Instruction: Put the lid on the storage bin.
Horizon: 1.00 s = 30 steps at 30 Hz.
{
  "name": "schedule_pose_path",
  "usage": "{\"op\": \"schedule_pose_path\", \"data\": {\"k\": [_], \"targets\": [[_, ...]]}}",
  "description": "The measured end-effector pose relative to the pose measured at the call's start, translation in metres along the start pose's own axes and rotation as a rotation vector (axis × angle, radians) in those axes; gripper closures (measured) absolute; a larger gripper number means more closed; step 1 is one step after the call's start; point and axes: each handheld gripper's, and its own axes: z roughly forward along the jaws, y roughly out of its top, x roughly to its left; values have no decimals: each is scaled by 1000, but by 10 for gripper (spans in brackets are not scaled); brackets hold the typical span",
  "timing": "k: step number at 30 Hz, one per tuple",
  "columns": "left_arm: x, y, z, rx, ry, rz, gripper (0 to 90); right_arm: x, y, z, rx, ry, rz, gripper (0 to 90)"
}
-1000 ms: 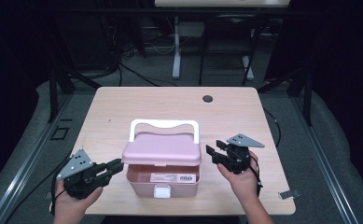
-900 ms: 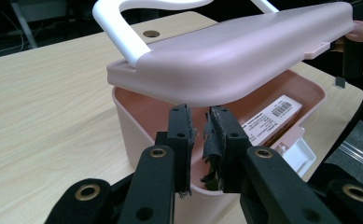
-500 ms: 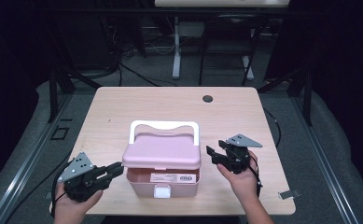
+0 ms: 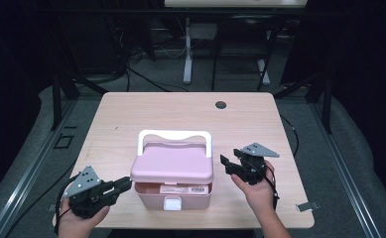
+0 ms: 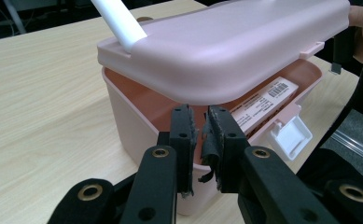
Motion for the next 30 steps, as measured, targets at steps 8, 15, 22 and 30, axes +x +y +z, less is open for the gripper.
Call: {"op": "schedule_pose_path", "data": {"k": [8,15,22,30], "targets": [[0,-5,2,18,-6,-5,805,0,0,0,-2,0,2,432],[0,-8,4,20,-8,-5,804,0,-1,1,7,-2,1,433],[1,-11,5,27,-13,-4,805,0,-1,1,8,-3,-1,434],[1,-14,7,33,-17,-12,805,0,-2,2,7,-5,-4,434]]}}
